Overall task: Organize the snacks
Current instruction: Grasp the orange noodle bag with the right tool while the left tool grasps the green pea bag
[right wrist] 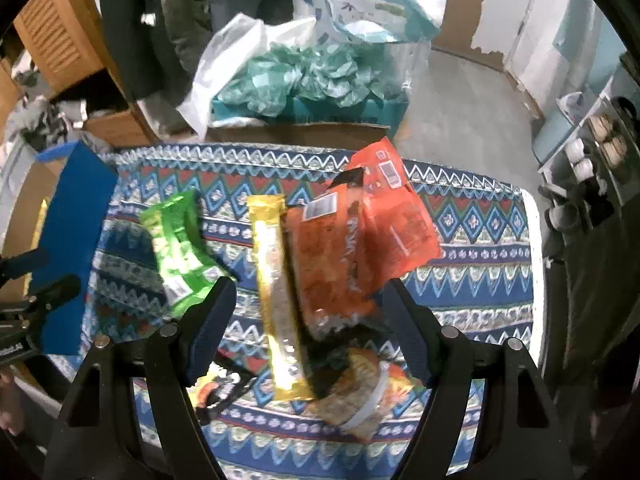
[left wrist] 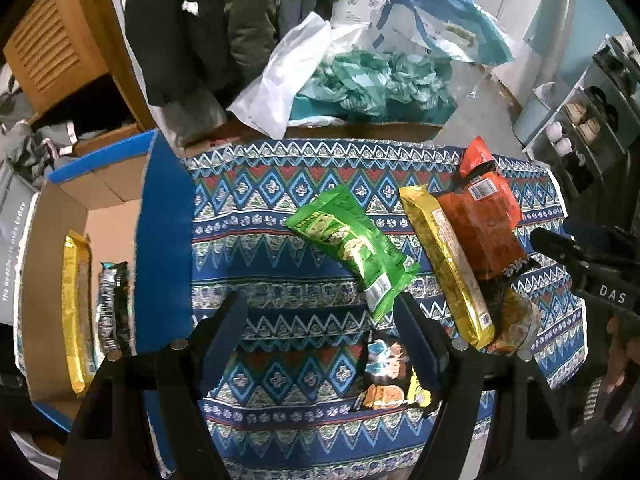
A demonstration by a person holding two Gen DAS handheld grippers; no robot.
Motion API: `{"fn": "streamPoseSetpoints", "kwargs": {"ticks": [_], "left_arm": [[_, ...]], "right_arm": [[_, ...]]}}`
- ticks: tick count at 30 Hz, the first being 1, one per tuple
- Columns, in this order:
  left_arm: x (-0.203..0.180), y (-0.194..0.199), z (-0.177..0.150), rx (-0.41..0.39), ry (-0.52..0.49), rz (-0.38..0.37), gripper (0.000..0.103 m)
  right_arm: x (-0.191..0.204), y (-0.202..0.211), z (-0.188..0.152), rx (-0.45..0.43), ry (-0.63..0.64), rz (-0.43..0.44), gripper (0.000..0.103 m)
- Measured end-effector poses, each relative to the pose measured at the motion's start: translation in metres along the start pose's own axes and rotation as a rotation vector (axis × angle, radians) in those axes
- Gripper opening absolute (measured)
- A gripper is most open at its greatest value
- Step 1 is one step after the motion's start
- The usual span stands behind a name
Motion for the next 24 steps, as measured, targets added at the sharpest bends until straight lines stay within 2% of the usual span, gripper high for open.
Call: {"fn": "streamPoseSetpoints", "kwargs": {"ticks": [8, 16, 21, 24], "left_arm": [[-0.003, -0.027, 0.007, 0.063, 0.052, -0.007, 0.077], [0.003, -0.057, 0.012, 0.087, 0.155, -0.001, 0.077], [-0.007, -0.074, 0.017, 0.127, 0.201, -0.020, 0.077], [-0.016, -0.083, 0.023, 0.139, 0.212, -0.021, 0.081]], "right_arm": [[-0.017, -0.033, 0.007, 0.080, 0.035, -0.002, 0.076], [-0.020, -0.064, -0.002, 0.119, 0.023, 0.014, 0.075], [-0.019, -0.077, -0.005, 0.137, 0.027, 0.013, 0.076], [-0.018, -0.081, -0.006, 0.143, 0.031, 0.022, 0.076]]}}
Point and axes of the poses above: each gripper's, at about its wrist camera, not at the fingertips, and y roughly against the way its jaws point, x to its left, z to its top, the point moved 10 cm from there along -y, roughly the way its jaws point, and after that the axes turned 11 degrees about y, right-handed, at the moved point
